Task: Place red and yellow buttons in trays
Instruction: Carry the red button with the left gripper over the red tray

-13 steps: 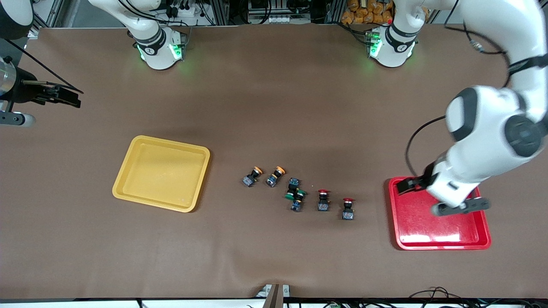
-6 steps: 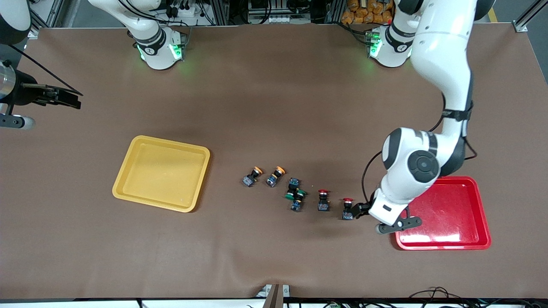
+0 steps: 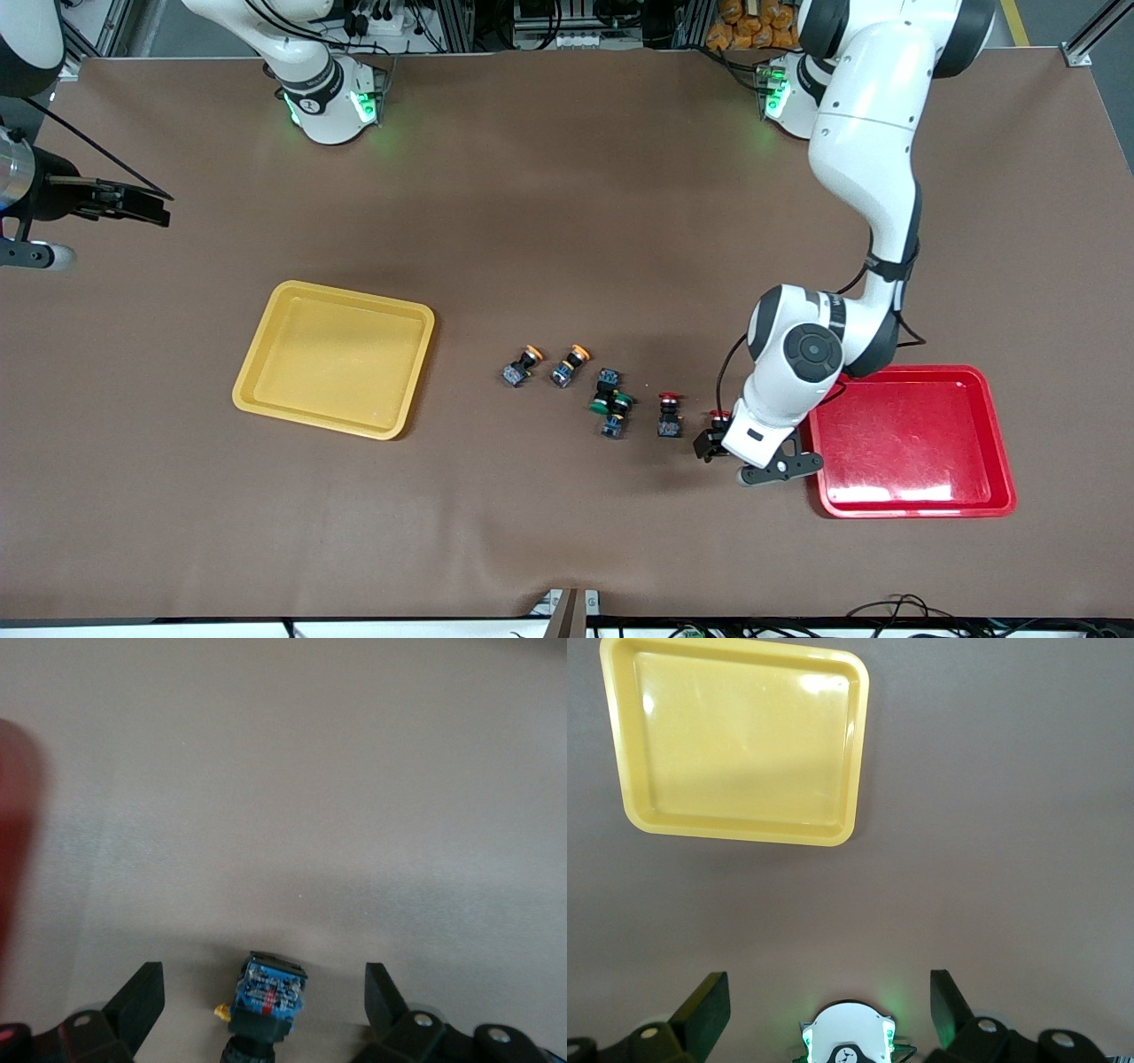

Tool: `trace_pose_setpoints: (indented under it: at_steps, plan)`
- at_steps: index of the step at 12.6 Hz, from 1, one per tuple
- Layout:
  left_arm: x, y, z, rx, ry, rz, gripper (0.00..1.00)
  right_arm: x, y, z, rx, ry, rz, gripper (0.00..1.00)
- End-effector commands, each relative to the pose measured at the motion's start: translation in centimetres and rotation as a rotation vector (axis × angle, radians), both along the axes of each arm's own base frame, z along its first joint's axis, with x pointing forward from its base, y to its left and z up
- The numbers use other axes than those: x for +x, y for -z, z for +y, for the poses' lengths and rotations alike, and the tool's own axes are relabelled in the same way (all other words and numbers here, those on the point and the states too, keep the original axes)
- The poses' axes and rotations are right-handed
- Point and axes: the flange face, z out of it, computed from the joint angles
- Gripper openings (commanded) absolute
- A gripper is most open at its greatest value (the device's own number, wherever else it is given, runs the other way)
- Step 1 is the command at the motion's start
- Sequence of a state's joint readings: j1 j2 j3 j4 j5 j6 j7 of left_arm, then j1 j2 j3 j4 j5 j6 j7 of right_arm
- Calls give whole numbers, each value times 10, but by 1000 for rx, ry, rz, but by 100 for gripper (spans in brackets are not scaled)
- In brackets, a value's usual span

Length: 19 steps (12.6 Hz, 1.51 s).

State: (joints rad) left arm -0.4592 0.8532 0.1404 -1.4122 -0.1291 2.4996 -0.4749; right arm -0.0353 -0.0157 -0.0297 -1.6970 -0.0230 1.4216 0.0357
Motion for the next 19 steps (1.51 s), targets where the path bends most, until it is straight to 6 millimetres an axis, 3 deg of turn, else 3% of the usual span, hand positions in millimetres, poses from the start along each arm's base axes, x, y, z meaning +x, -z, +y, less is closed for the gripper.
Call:
trace_pose_setpoints:
  at_steps: [1,4,6,8,10,11,13,19]
  plan:
    - [2,20,-8,0,-3,-38,100,2,-3,1,9,9,0,100]
    - [-2,40,-11,20,19,-33,100,2,-2,3,9,5,3,100]
    - [-4,40,-15,32,34,-35,100,4,2,1,9,8,10,100]
    - [-3,40,-13,41,42,-38,51,4,2,0,12,11,11,100]
    - [-3,35,-15,72,69,-45,8,5,3,-1,15,15,9,100]
    - [-4,35,-14,85,73,-32,0,5,3,-1,15,15,11,100]
    - [-4,32,-7,114,66,5,0,5,4,-1,15,15,14,100]
    - [10,-28,19,163,6,-28,0,5,6,-4,15,19,18,100]
